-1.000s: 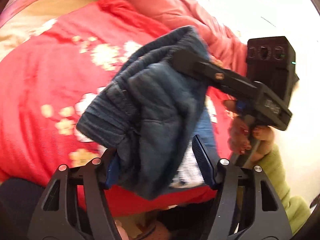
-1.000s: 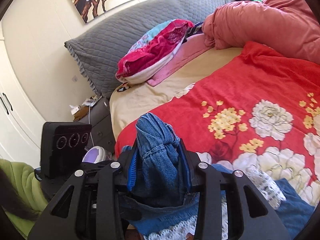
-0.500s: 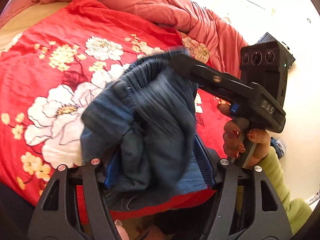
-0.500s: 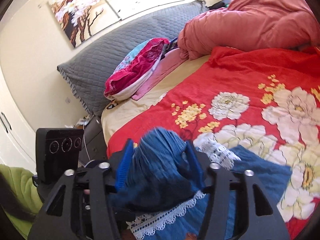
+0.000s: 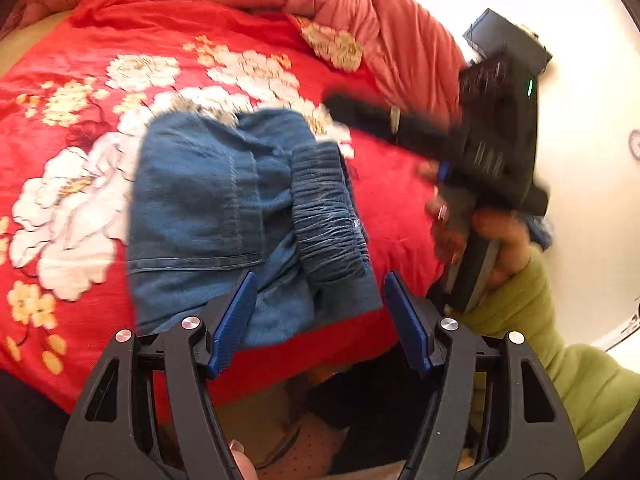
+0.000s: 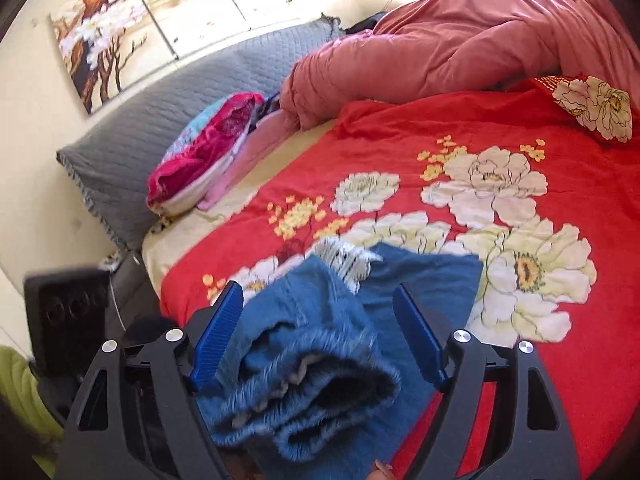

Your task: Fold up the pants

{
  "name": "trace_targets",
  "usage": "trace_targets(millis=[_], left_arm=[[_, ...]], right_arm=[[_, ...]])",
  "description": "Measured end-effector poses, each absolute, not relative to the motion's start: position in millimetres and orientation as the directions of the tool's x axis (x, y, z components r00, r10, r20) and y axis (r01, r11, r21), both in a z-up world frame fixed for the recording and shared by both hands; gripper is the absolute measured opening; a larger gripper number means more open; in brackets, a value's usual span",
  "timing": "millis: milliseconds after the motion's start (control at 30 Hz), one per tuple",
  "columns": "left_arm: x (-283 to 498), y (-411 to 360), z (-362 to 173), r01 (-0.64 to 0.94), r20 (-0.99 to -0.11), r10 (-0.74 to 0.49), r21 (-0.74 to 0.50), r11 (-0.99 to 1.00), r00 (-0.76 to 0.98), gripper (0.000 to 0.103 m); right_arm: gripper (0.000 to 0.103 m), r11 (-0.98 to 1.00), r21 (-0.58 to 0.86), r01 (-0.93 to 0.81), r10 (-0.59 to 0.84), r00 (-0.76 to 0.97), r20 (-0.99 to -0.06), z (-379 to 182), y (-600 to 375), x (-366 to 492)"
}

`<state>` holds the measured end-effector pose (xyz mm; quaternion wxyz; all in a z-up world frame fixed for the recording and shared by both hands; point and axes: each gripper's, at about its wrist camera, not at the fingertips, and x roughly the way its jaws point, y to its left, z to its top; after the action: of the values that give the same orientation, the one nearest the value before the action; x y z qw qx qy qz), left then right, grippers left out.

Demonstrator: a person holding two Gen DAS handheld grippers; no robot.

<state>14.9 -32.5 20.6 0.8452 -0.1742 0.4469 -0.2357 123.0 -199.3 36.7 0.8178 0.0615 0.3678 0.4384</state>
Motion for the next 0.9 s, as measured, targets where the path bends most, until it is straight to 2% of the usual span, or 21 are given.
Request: trace_targets(millis=[67, 100, 167, 300, 433, 533, 767, 900], left_arm=[[11, -19, 29, 0.209, -0.682, -0.493, -0.459, 0.863, 0.540, 0.060], [12, -15, 31, 0.180, -0.696, -0.449, -0.427, 0.886, 0.560, 0.061], [18, -6, 34, 0.116, -0.720, -0.356, -0.362, 0.925, 0.596, 0.062], [27, -4, 26, 0.055, -0.752, -0.209, -0.225, 0.973, 0.625, 0.062], [28, -12, 8, 0.084, -0.774, -0.242, -0.238, 0.968, 0.585, 0.062], [27, -19, -3, 0.095, -0.790, -0.209, -0.189, 0.977, 0.577, 0.063], [23, -13, -10, 0.090, -0.791, -0.214, -0.199, 0.976, 0.573, 0.067], [15, -13, -14, 0.096, -0.792, -0.227, -0.211, 0.973, 0.567, 0.067]], right_arm=[[0.076, 0.655, 0.352, -0.669, 0.697, 0.355, -0.623, 27, -195, 113], [0.076, 0.699, 0.271, -0.661, 0.626, 0.384, -0.679, 19, -192, 106], [0.076, 0.737, 0.186, -0.650, 0.549, 0.416, -0.725, 5, -192, 96], [0.076, 0.751, 0.241, -0.614, 0.565, 0.411, -0.715, -8, -211, 89], [0.079, 0.764, 0.251, -0.594, 0.560, 0.418, -0.716, -13, -215, 89], [0.079, 0.767, 0.242, -0.594, 0.557, 0.430, -0.711, -9, -213, 86], [0.079, 0.757, 0.288, -0.586, 0.607, 0.470, -0.640, 31, -219, 92], [0.079, 0.735, 0.264, -0.624, 0.596, 0.409, -0.691, 38, -192, 118]])
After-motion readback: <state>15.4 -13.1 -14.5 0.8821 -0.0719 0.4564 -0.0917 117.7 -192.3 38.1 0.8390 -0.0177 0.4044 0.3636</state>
